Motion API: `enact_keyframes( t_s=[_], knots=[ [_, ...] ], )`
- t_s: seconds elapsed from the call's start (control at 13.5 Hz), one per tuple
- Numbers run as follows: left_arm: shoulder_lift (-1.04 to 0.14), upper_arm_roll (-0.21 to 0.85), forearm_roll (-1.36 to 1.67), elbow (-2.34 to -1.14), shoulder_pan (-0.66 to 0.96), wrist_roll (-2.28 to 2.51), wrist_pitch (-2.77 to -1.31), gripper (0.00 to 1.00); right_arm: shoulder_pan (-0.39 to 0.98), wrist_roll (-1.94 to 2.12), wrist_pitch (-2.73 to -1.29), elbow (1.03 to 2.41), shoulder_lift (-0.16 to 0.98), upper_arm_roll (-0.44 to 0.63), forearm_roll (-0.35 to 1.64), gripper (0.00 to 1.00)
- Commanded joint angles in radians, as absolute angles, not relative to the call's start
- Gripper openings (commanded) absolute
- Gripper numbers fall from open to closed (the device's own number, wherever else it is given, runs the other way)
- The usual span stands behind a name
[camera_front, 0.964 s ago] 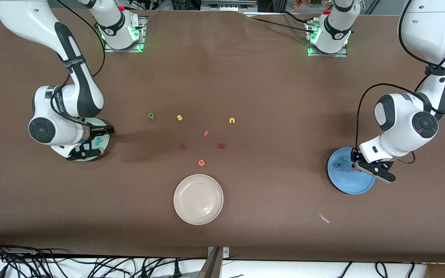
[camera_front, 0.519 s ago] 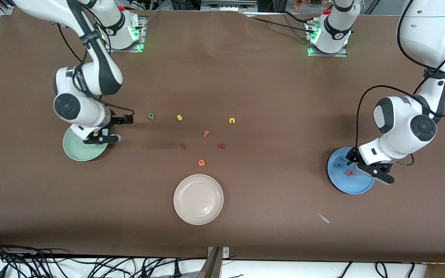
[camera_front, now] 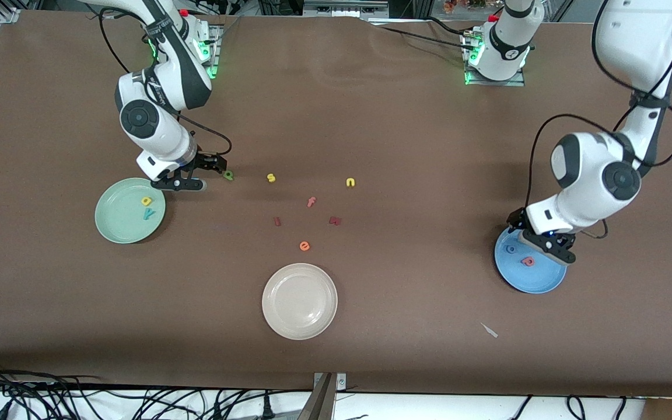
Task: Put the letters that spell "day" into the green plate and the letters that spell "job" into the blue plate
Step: 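Open the left gripper over the blue plate while the right gripper drops yellow, then raise the left gripper away while the right gripper reaches the green d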
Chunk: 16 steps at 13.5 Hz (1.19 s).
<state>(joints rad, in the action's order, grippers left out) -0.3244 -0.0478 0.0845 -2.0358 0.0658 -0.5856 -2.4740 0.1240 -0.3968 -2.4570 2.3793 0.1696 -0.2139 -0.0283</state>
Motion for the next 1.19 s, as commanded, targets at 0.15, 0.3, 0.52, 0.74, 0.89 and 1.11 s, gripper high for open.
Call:
enact_keyframes(
  t_s=[0.15, 0.3, 0.52, 0.74, 0.89, 1.11],
  knots=[
    [0.053, -0.046, 0.092, -2.125, 0.034, -0.611, -2.253, 1.0, 0.118, -0.452, -2.664, 2.511, 0.178, -0.267, -0.017, 1.0],
    [0.13, -0.043, 0.046, -2.029, 0.017, -0.607, -2.049, 1.0, 0.121, -0.453, -2.707, 2.51, 0.215, -0.272, -0.017, 1.0],
    [0.14, -0.041, 0.002, -1.795, 0.018, -0.588, -1.739, 1.0, 0.132, -0.449, -2.784, 2.503, 0.278, -0.272, -0.023, 1.0],
    [0.14, -0.038, -0.005, -1.656, 0.018, -0.534, -1.542, 1.0, 0.133, -0.439, -2.784, 2.502, 0.293, -0.272, -0.026, 0.98],
    [0.132, -0.055, -0.003, -1.641, 0.047, -0.279, -1.484, 1.0, 0.133, -0.437, -2.784, 2.502, 0.296, -0.272, -0.034, 0.9],
    [0.106, -0.123, 0.011, -1.625, 0.123, -0.175, -1.468, 1.0, 0.132, -0.422, -2.783, 2.5, 0.296, -0.272, -0.035, 0.78]
  ],
)
